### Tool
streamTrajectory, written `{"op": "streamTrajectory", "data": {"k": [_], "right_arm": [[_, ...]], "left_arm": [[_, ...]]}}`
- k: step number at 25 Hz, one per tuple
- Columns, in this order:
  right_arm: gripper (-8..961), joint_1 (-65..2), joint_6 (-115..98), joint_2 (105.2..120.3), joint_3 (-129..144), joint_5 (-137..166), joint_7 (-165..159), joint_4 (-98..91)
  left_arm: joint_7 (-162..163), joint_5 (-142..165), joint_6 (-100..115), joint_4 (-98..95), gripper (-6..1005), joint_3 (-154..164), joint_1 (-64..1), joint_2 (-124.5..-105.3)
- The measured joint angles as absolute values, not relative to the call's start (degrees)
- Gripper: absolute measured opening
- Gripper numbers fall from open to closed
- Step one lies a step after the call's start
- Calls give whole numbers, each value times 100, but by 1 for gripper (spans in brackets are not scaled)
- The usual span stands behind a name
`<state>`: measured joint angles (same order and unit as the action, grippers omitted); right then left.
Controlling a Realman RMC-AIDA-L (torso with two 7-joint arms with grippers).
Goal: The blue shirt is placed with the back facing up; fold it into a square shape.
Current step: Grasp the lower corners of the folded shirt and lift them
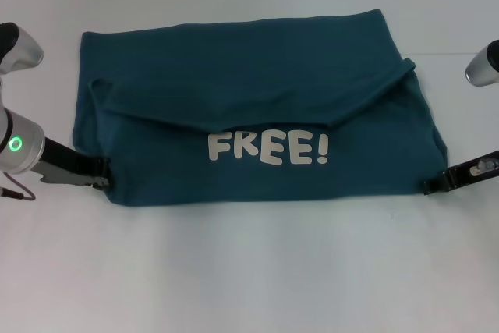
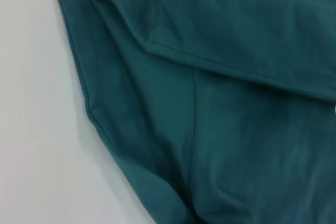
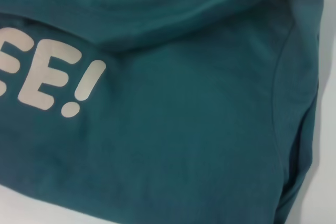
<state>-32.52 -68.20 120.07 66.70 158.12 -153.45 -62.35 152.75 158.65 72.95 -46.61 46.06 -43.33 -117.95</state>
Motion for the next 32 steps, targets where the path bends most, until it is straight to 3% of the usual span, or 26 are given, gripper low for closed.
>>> {"op": "streamTrajectory", "data": {"k": [7,12,17,23,32], "right_arm": [[594,-3330,-6731,11992,6653,15770,-15284,-6016],[442,-3331,-6717,11998,6647,15730,-15253,-6013],[194,-3329,-6677,11990,6652,15544,-15132,-6000],[22,-3297,-6808,11976,6640,15493,-14870,-6095],[22,-3235,-8195,11970,6624,15517,-14253,-6759]], "left_arm": [[15247,15850,7294,-4658,48,4590,-4321,-11795],[15228,15845,7295,-4658,48,4587,-4319,-11795],[15160,15838,7257,-4658,49,4568,-4309,-11816],[14945,15812,7217,-4659,48,4509,-4250,-11827],[14622,15881,8391,-4907,48,4501,-4135,-11710]]}}
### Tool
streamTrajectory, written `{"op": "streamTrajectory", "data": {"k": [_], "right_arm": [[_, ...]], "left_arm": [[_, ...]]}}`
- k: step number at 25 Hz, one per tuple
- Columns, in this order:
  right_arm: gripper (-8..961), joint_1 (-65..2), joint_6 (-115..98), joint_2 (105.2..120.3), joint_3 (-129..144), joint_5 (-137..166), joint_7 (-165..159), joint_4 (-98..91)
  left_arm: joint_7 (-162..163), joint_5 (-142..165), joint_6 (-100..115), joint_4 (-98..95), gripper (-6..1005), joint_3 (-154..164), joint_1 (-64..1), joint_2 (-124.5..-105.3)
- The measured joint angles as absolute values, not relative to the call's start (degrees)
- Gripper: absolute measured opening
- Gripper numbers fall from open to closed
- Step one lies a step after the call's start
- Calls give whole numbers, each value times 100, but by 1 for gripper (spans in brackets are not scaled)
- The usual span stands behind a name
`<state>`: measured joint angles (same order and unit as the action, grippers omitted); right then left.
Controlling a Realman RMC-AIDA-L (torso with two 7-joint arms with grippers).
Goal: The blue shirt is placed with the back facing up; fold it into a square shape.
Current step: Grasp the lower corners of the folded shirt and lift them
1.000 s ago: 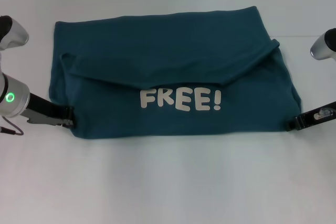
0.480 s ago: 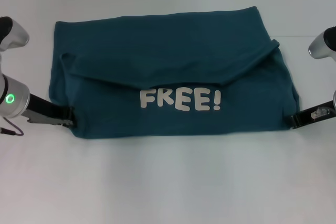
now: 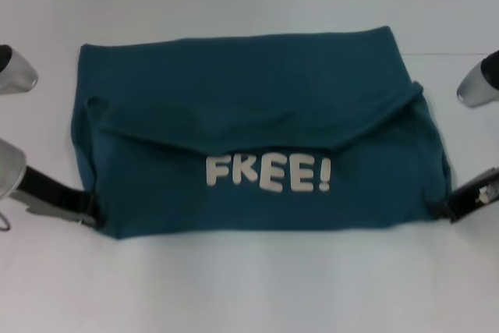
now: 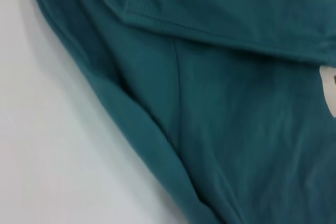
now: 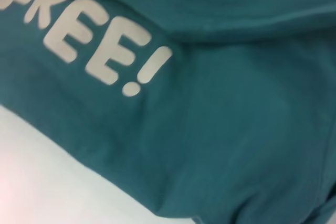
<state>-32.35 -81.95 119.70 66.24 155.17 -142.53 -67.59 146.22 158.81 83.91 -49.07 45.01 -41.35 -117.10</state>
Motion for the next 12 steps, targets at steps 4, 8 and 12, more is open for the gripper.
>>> {"op": "streamTrajectory", "data": {"k": [4,8,12], "right_arm": [[22,-3175,-8526,11997,6752,15549,-14130,-6820],[22,-3036,-8882,11978,6686,15520,-13824,-6890],[22,-2876,-9463,11990,6429,15496,-13351,-7175]], "left_arm": [[14460,15938,8937,-4972,49,4386,-4047,-11646],[14416,16163,9303,-5106,49,4374,-3924,-11645],[14308,16316,9763,-5136,49,4353,-3869,-11646]]}}
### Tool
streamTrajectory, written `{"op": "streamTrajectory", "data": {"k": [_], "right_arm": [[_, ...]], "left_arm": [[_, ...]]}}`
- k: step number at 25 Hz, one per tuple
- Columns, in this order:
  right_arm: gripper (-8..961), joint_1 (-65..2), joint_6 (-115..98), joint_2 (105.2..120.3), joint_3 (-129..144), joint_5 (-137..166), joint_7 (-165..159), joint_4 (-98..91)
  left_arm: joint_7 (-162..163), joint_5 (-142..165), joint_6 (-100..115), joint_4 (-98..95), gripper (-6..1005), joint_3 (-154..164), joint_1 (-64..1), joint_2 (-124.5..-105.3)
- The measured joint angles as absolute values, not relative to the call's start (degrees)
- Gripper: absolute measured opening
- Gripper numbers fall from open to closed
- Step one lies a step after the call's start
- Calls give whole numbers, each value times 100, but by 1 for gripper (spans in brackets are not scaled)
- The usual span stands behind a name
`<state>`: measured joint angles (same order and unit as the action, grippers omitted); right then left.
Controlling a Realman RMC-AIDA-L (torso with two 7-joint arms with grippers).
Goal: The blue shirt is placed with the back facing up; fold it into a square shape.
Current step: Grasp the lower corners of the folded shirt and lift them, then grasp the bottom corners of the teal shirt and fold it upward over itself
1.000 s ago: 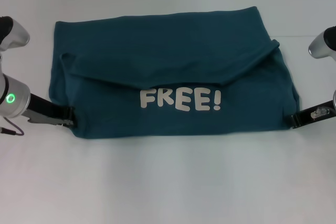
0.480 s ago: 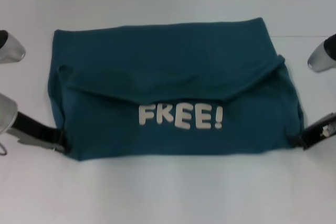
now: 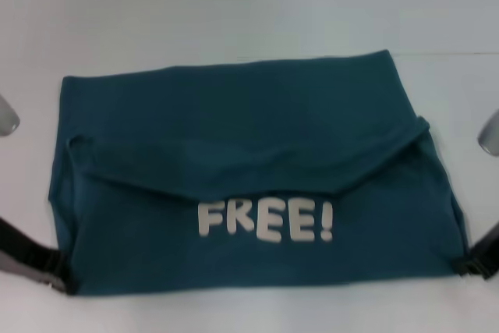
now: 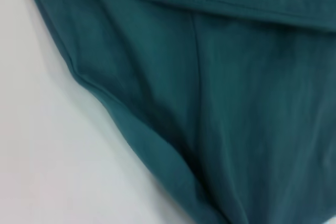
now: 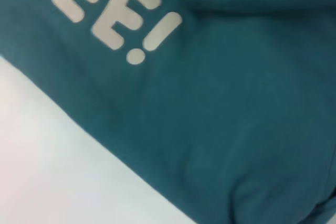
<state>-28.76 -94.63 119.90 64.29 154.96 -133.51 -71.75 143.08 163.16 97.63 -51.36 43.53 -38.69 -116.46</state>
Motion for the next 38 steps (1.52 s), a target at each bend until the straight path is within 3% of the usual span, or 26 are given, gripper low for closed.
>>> {"op": "streamTrajectory", "data": {"k": [20,31,38], "right_arm": [[21,-2109,-10894,11991,6214,14873,-12561,-8133],[22,-2782,-10854,11865,4013,14402,-12133,-8068],[21,-3177,-10013,11928,3714,14384,-12761,-8090]], "left_arm": [[14018,15969,11724,-5816,48,4017,-3420,-11803],[13802,14529,11223,-5833,49,2769,-3783,-11465],[13777,14194,10265,-5782,49,2520,-3885,-11286]]}}
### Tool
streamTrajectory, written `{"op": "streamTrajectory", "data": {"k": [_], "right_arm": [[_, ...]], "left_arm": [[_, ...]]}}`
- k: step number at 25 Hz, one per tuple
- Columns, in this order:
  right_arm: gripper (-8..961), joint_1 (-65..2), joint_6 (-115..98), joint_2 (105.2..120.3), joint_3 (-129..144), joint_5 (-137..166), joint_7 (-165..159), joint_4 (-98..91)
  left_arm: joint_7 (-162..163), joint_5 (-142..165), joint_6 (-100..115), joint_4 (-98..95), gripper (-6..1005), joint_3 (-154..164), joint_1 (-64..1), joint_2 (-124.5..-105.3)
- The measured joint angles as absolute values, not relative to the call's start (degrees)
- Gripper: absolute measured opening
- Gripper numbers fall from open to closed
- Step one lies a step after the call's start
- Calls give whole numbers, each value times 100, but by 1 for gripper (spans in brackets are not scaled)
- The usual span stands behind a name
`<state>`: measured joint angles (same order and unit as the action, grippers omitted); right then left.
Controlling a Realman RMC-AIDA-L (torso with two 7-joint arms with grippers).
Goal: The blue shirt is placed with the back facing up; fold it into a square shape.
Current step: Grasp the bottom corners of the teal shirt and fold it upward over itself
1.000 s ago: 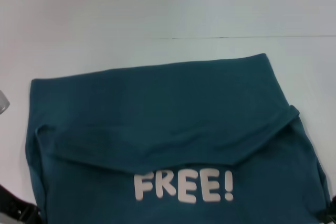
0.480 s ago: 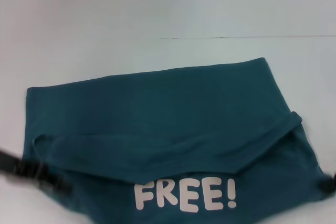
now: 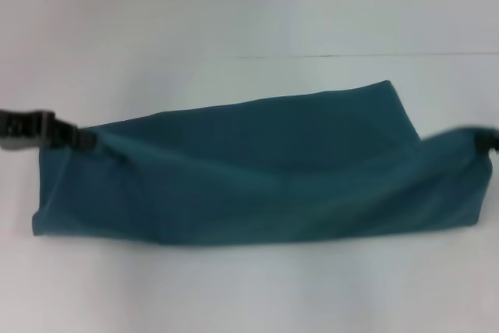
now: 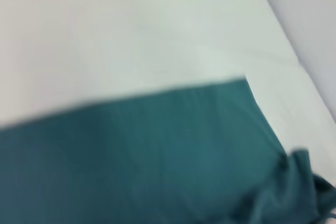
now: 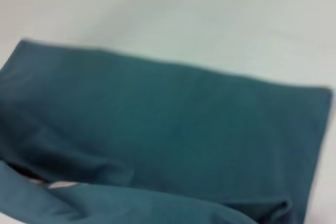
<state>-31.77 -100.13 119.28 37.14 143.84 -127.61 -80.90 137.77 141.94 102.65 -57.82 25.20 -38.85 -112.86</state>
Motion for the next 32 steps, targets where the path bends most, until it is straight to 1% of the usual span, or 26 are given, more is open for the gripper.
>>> {"op": "streamTrajectory", "data": {"k": [7,13,16,24,32], "right_arm": [[22,-3479,-8808,11955,3976,14402,-13156,-7712],[22,-3618,-7376,11965,4730,14409,-13217,-7030],[22,-3636,-6696,11967,5149,14425,-13225,-6668],[21,-3679,-5591,11983,5781,14434,-13229,-6047],[21,-3722,-5065,11998,6011,14425,-13289,-5763]], "left_arm": [[13662,14082,8807,-5495,48,2757,-3922,-11391],[13680,14103,7704,-5392,48,3256,-3933,-11572],[13745,14124,7265,-5350,48,3472,-3908,-11631],[13797,14250,6755,-5199,49,3677,-3860,-11661],[14055,14679,6416,-5176,48,3742,-3870,-11779]]}}
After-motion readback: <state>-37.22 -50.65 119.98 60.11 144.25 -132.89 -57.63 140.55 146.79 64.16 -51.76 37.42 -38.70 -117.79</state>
